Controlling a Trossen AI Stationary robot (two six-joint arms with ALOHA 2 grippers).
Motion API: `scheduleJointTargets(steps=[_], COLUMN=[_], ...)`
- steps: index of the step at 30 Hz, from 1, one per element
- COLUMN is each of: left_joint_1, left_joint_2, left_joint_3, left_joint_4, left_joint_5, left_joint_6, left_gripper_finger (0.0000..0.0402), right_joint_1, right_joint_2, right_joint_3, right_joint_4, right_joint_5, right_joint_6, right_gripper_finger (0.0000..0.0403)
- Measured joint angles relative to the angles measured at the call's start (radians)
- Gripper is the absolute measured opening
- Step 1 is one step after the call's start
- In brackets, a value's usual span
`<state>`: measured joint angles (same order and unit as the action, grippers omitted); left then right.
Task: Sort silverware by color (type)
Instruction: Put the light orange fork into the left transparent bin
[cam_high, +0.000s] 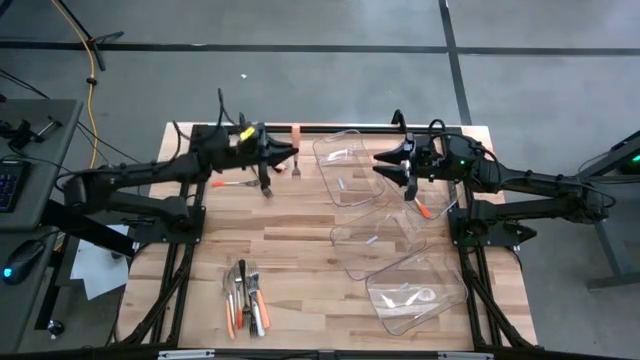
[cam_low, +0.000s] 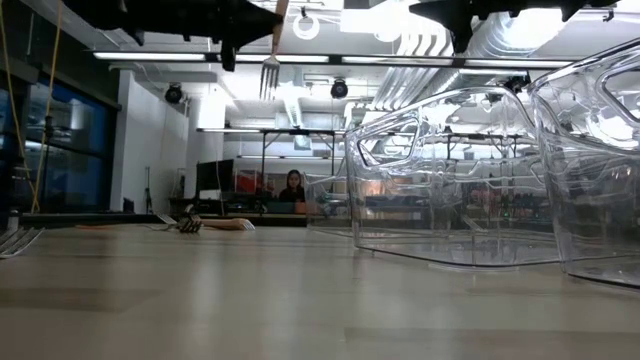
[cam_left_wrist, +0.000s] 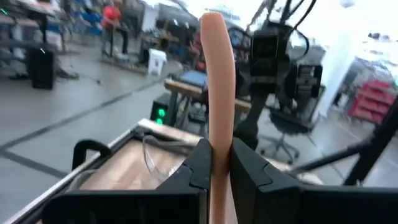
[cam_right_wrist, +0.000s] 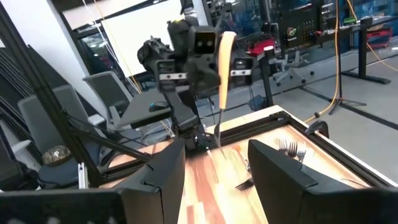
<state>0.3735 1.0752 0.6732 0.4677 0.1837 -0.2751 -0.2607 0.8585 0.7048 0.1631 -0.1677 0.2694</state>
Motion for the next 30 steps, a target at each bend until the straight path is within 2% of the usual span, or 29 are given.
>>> scheduleJointTargets(steps=[3,7,14,19,25,30], left_joint_1=[-0.069,-0.117,-0.122,-0.125,-0.16,-0.195], left_joint_2=[-0.002,-0.002,-0.002,0.013,0.114,0.237], left_joint_3=[-0.027,-0.038,-0.038,-0.038,-0.027,0.05], left_joint_4=[0.063,0.091,0.099,0.135,0.264,0.291], left_joint_5=[-0.099,-0.164,-0.172,-0.162,-0.144,-0.144], left_joint_6=[-0.01,-0.003,-0.003,0.016,0.016,0.017], left_gripper_finger=[0.0016,0.0016,0.0016,0.0016,0.0016,0.0016], right_joint_1=[0.0,0.0,0.0,0.0,0.026,0.042], right_joint_2=[0.007,0.02,0.042,0.094,0.24,0.351], right_joint_3=[0.0,0.0,0.0,0.0,0.0,0.001], right_joint_4=[0.004,0.003,0.001,0.019,0.171,0.306], right_joint_5=[0.0,-0.006,-0.012,-0.061,-0.068,-0.068], right_joint_6=[0.0,-0.005,0.028,0.065,0.063,0.063], right_gripper_finger=[0.0161,0.0161,0.0161,0.0161,0.0161,0.0161])
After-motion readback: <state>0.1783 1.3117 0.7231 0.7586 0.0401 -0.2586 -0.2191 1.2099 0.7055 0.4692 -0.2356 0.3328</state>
